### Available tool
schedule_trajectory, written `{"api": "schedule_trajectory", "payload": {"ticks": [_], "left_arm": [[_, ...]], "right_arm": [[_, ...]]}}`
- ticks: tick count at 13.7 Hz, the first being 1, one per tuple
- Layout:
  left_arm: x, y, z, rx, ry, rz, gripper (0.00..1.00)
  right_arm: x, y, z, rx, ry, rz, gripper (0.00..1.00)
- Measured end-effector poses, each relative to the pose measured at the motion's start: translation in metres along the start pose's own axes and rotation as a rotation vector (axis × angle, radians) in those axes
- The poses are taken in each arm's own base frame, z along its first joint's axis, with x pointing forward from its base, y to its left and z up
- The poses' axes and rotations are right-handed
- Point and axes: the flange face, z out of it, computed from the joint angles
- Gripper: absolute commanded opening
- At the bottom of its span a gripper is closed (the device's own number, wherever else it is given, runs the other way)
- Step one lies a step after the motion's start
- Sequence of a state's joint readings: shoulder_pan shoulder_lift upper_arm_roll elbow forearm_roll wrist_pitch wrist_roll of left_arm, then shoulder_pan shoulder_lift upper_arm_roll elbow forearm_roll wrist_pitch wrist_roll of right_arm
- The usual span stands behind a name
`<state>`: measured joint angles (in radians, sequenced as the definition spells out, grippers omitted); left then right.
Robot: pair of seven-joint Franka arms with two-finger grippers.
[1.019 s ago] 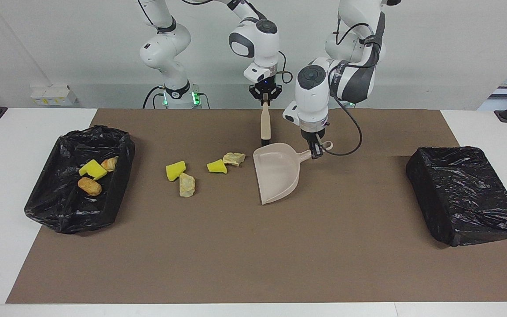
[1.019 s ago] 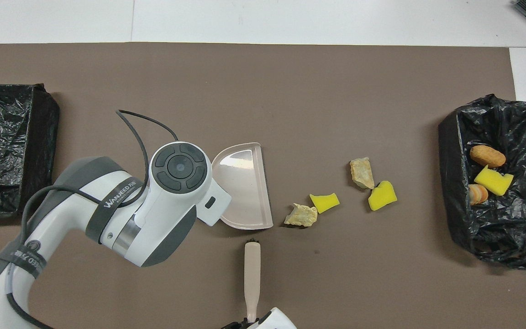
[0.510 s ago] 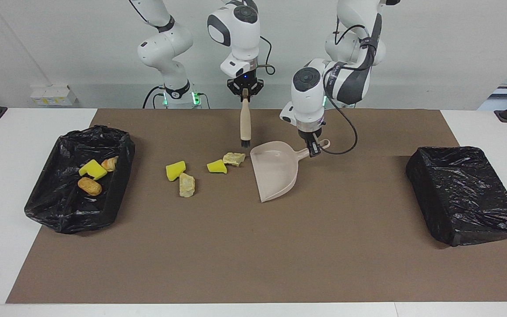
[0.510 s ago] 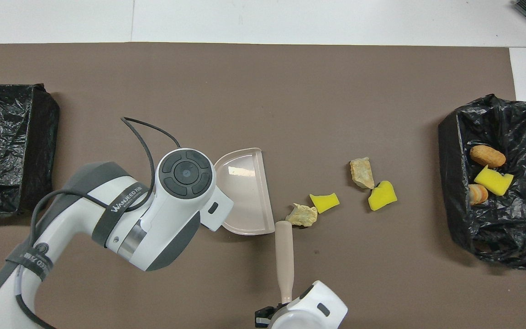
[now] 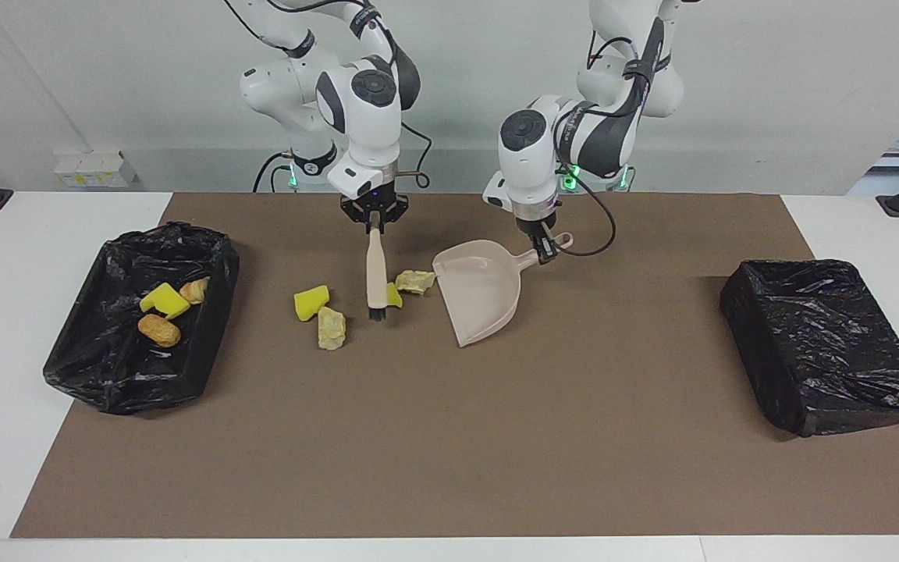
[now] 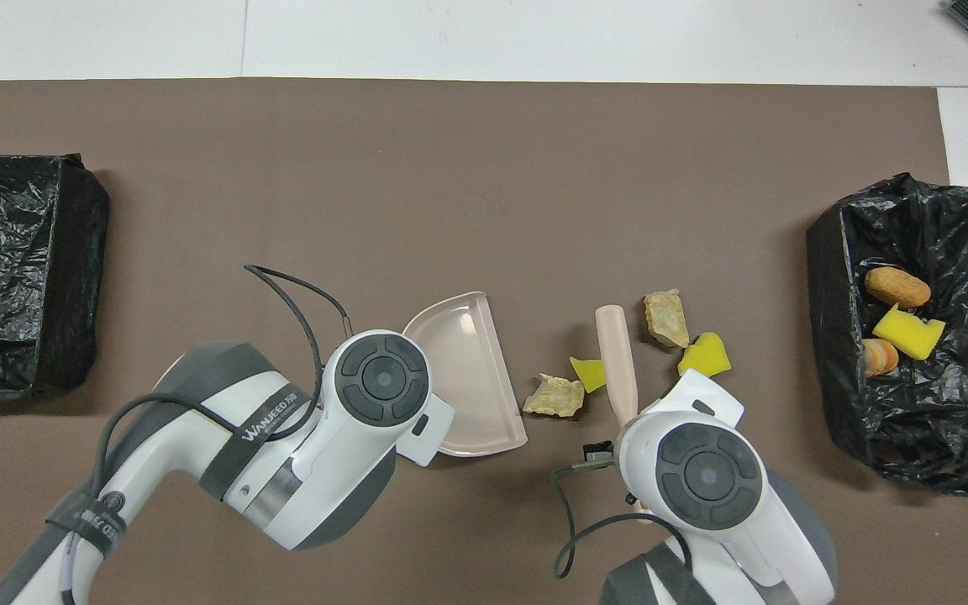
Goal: Sweep and dump trash in bin
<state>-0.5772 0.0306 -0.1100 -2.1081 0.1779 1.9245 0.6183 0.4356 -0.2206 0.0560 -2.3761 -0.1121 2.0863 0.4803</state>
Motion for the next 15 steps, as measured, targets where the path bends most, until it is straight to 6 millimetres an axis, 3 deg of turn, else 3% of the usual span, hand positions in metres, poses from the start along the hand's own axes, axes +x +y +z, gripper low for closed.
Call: {"api": "schedule_trajectory", "payload": {"ticks": [4,12,15], "left_arm": [[-0.001,0.033,0.002,0.008,-0.016,-0.044,0.00],[-0.001,0.039,0.003,-0.008,-0.009,-0.142,0.00],[-0.001,0.039,0.003,-0.011,-0.010,-0.146,0.00]], "right_arm": [[0.024,0.061,0.002,-0.005,0.001,0.033,0.00],[0.034,0.197,0.043,0.004,0.012,-0.167,0.00],[0.031,0.206,0.051,0.004,0.021,-0.201,0.00]]}}
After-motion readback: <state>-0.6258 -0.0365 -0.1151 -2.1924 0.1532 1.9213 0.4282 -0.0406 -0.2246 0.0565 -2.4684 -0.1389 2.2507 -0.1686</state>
